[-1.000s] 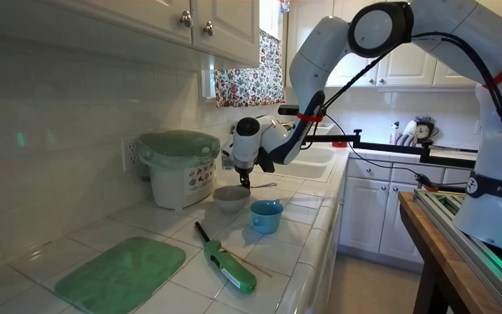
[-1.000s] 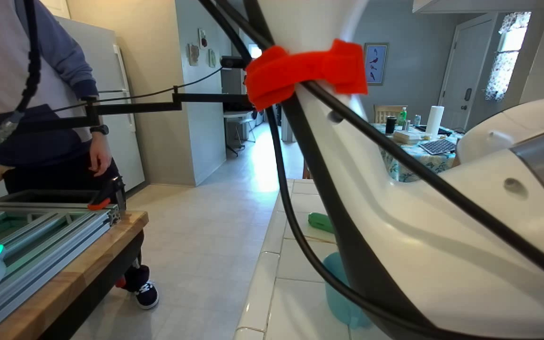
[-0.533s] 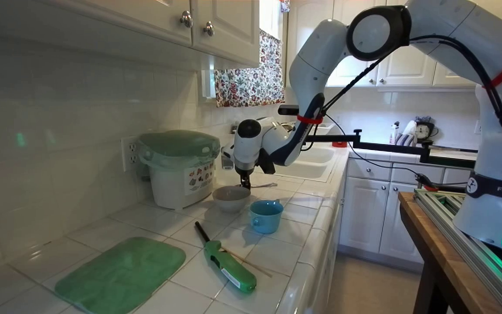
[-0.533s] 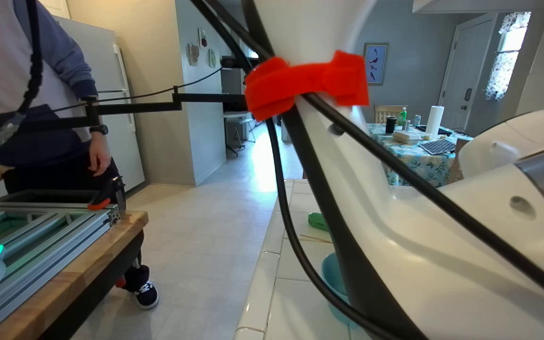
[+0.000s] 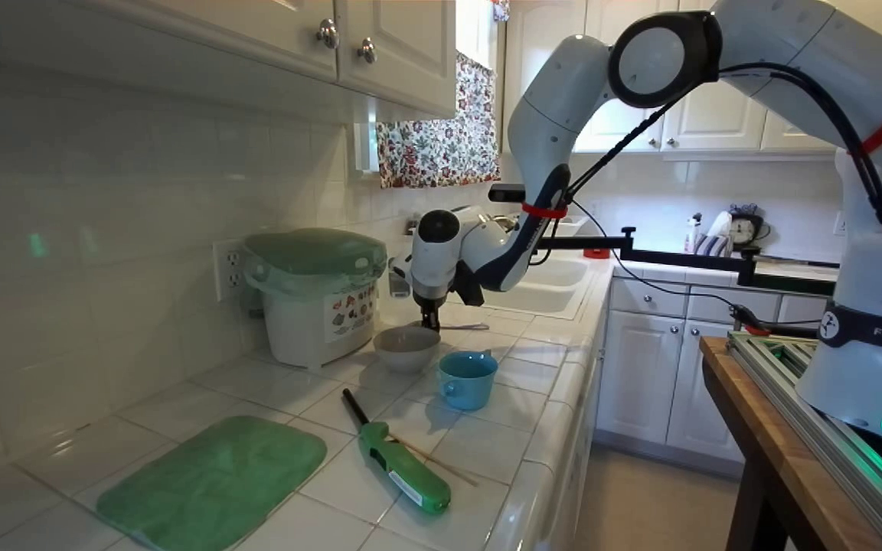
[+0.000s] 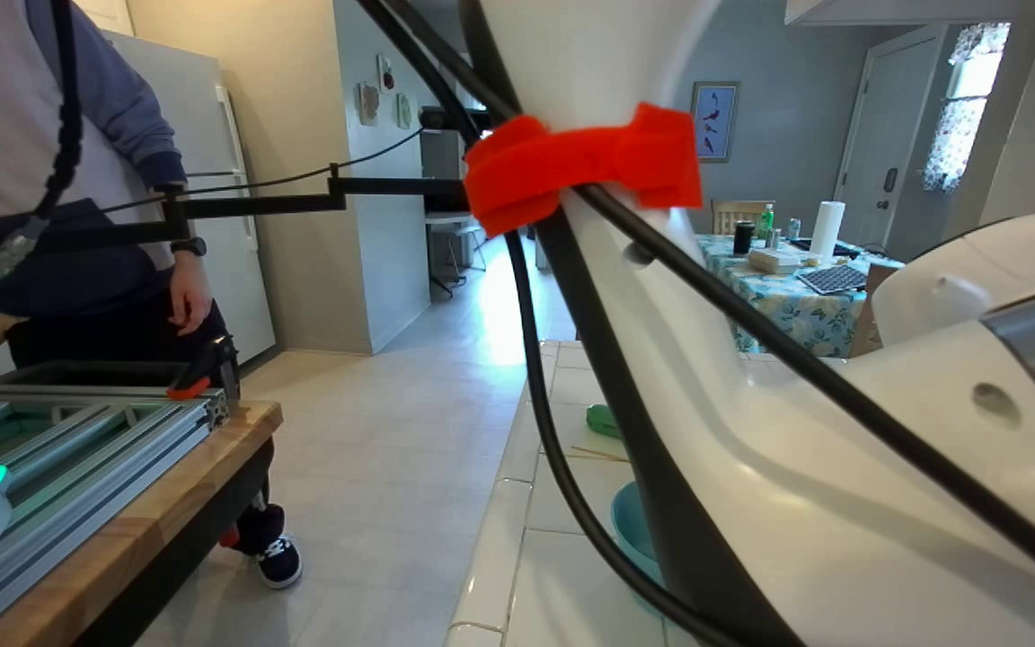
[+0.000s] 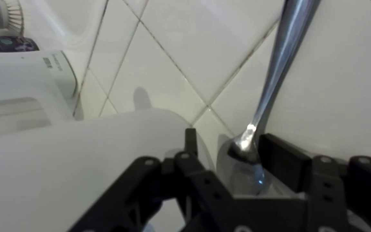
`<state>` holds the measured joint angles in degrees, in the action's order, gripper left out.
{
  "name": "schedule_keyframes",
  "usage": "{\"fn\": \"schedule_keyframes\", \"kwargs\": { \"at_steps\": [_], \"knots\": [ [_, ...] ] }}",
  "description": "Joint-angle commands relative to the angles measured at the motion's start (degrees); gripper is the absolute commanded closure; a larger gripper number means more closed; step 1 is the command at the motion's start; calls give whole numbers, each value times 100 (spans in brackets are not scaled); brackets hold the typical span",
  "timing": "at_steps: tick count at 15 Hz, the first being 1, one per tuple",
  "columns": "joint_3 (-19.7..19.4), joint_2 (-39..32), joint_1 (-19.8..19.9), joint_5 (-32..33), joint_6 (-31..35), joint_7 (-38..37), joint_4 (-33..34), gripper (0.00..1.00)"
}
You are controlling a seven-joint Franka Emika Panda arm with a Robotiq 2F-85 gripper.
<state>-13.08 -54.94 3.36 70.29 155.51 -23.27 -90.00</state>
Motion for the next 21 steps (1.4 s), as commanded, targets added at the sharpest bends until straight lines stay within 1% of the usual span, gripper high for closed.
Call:
{"fn": "schedule_keyframes", "kwargs": {
  "at_steps": [1, 2, 3, 5, 6, 8, 9, 10, 12, 15, 18, 21],
  "knots": [
    [-59, -172, 16, 68, 160, -41, 180, 53],
    [-56, -171, 20, 67, 167, -37, 176, 62],
    [-57, -177, 19, 67, 174, -39, 176, 75],
    [-58, -198, 21, 67, 203, -30, 175, 95],
    [-55, -209, 25, 61, 217, -18, 174, 99],
    [-50, -212, 48, 43, 264, 7, 179, 99],
    [-49, -211, 57, 33, 296, 15, 175, 97],
    [-36, -198, 68, 72, 308, -10, 160, 97],
    [31, -63, 58, -92, 210, 169, 10, 97],
    [90, 346, -43, -204, -7, 243, -431, 97],
    [-12, 807, -250, -77, -308, 28, -791, 97],
    [105, 1398, -290, -96, -632, 160, -1275, 97]
  ]
}}
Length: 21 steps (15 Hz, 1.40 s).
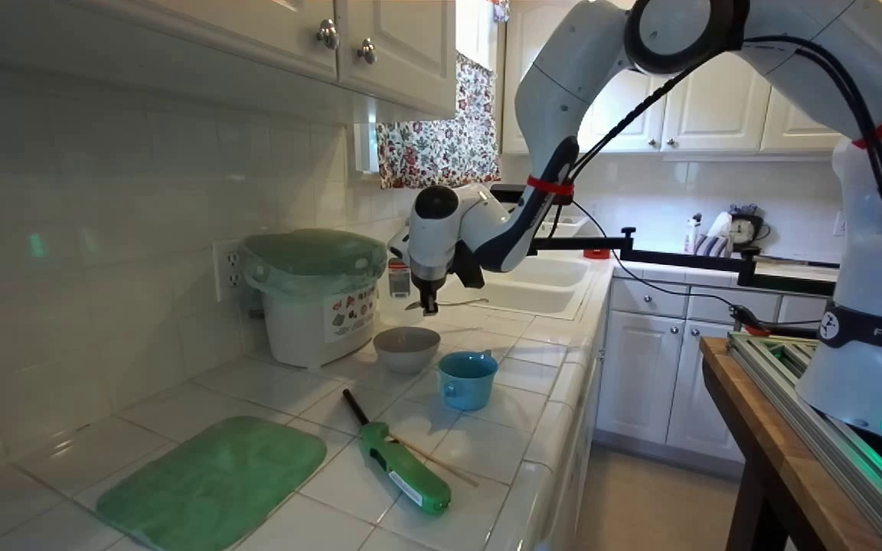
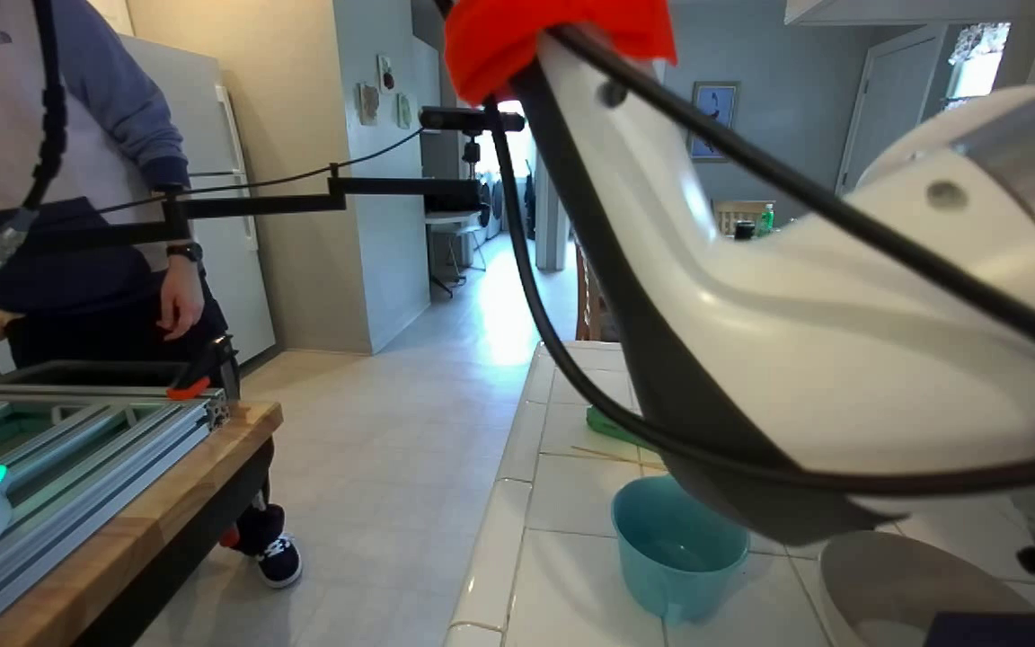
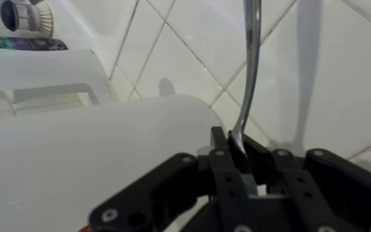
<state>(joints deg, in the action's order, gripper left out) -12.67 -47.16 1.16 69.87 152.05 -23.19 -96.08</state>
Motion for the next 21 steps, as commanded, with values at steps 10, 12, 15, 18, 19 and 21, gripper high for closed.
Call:
{"fn": "schedule_keyframes", "kwargs": {
  "at_steps": [10, 12, 15, 18, 19, 21],
  "knots": [
    [878, 2226, -12, -545, -495, 1071, -2368, 97],
    [1059, 2393, -31, -721, -382, 1362, -2548, 97],
    [1327, 2491, -101, -1001, -264, 1789, -2671, 97],
    [1529, 2445, -172, -1315, -215, 2186, -2645, 97],
    [1581, 2415, -176, -1462, -218, 2331, -2620, 97],
    [1659, 2380, -203, -1709, -206, 2623, -2586, 97]
  ]
}}
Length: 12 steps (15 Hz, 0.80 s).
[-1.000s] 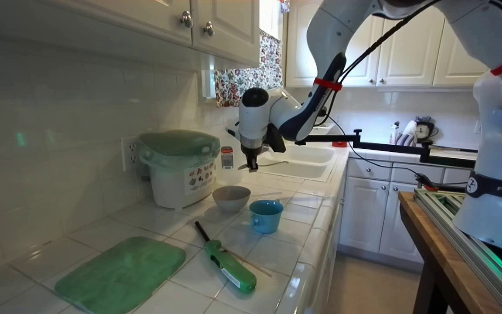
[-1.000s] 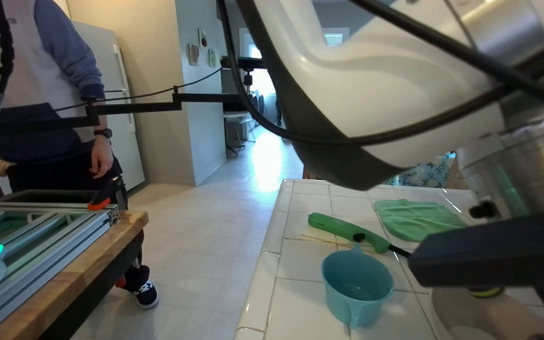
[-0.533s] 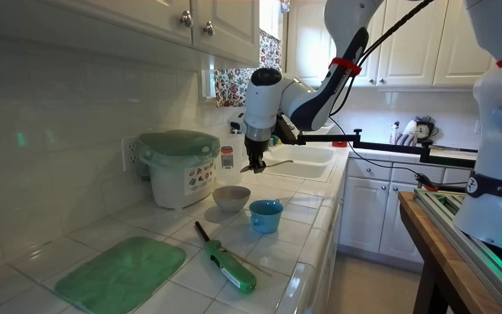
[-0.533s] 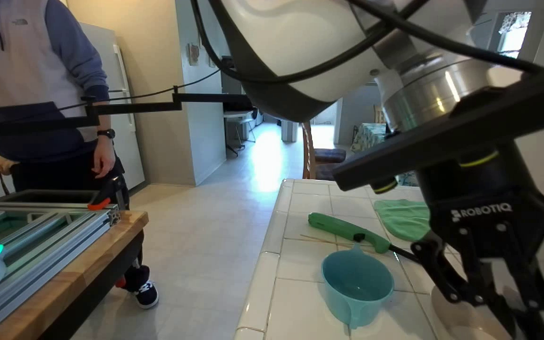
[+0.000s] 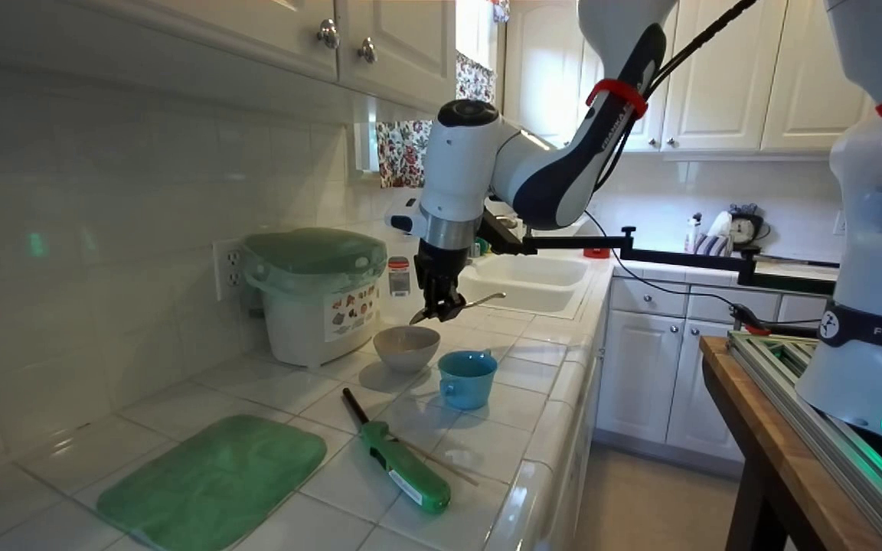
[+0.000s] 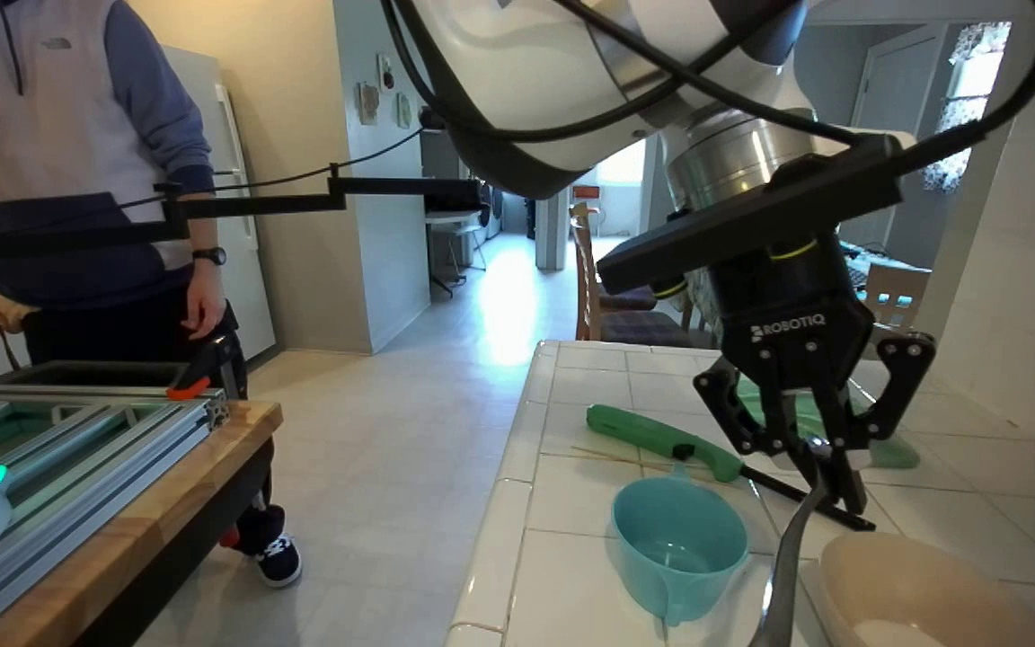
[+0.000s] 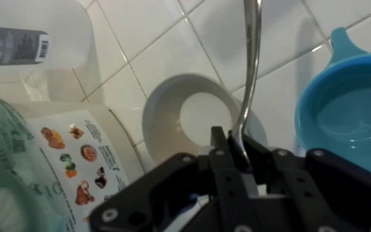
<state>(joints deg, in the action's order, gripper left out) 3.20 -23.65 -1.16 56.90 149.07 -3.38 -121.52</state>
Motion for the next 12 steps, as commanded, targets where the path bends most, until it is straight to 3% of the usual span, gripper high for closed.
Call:
{"fn": "schedule_keyframes", "kwargs": {
  "at_steps": [1, 12],
  "knots": [
    [106, 7, 8, -523, 87, 796, -22, 97],
    [632, -477, -314, -1840, 413, 2165, 484, 97]
  ]
}}
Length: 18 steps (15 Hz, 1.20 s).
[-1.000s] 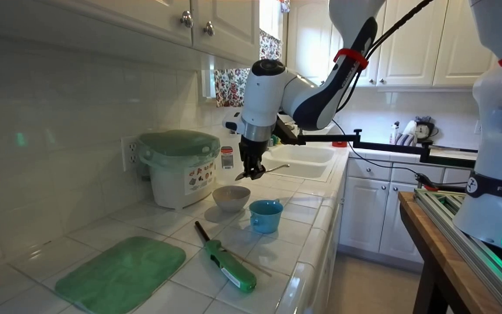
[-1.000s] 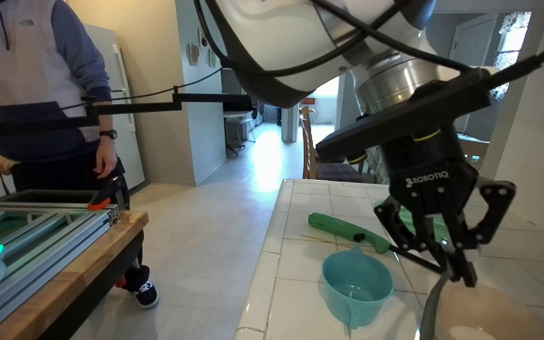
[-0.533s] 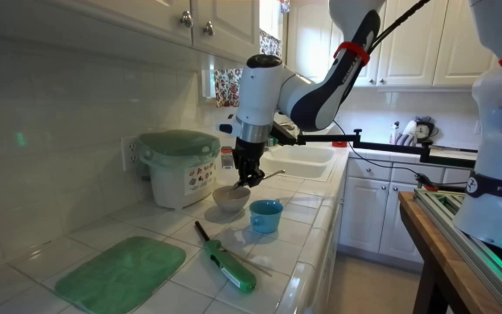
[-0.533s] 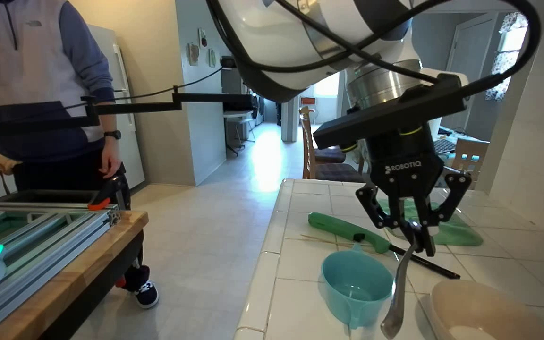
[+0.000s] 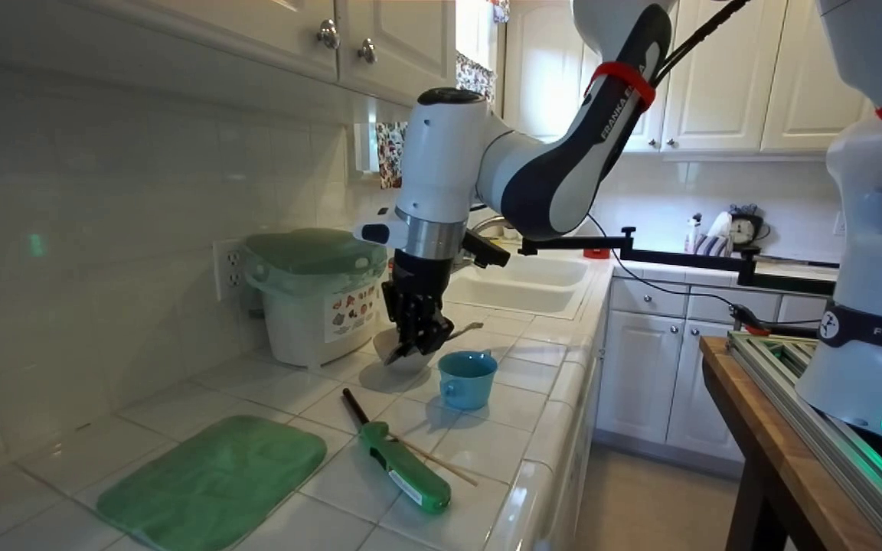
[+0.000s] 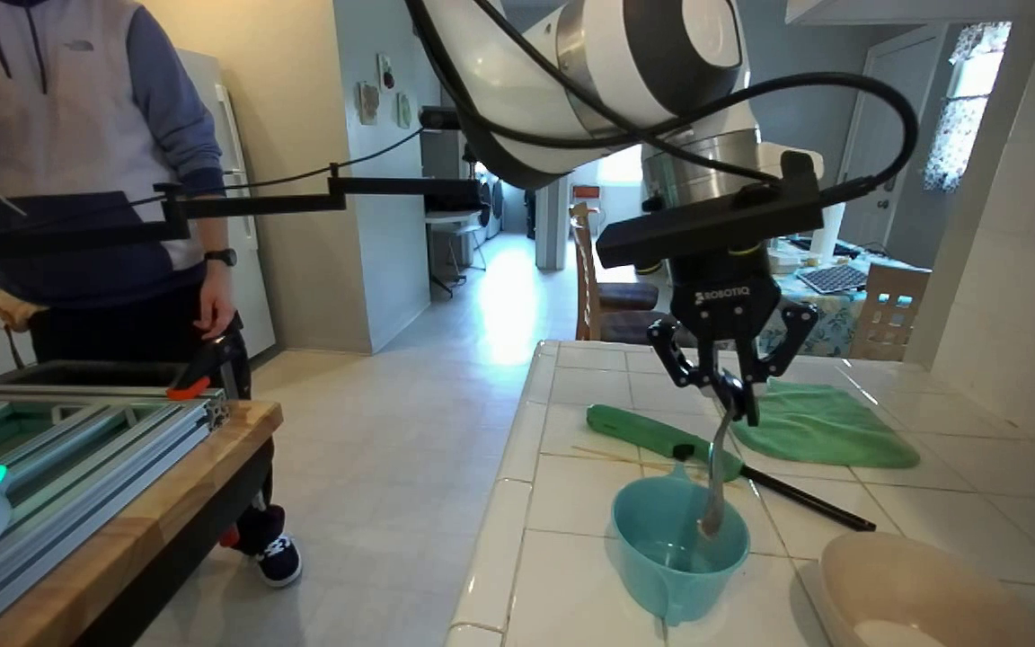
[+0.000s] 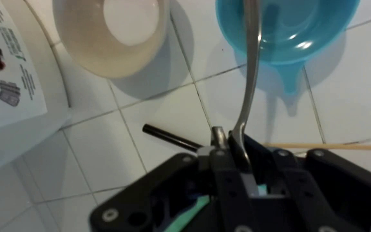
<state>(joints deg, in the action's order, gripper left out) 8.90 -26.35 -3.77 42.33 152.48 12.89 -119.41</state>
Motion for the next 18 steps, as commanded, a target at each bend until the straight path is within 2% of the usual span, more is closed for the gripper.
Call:
{"fn": "schedule_keyframes", "kwargs": {
  "at_steps": [1, 10, 18],
  "knots": [
    [114, -287, -92, -495, 102, 633, 376, 97],
    [412, -1160, -435, -1097, 83, 1468, 1418, 97],
    [419, -2026, -600, -1078, 102, 1869, 2416, 97]
  ]
}}
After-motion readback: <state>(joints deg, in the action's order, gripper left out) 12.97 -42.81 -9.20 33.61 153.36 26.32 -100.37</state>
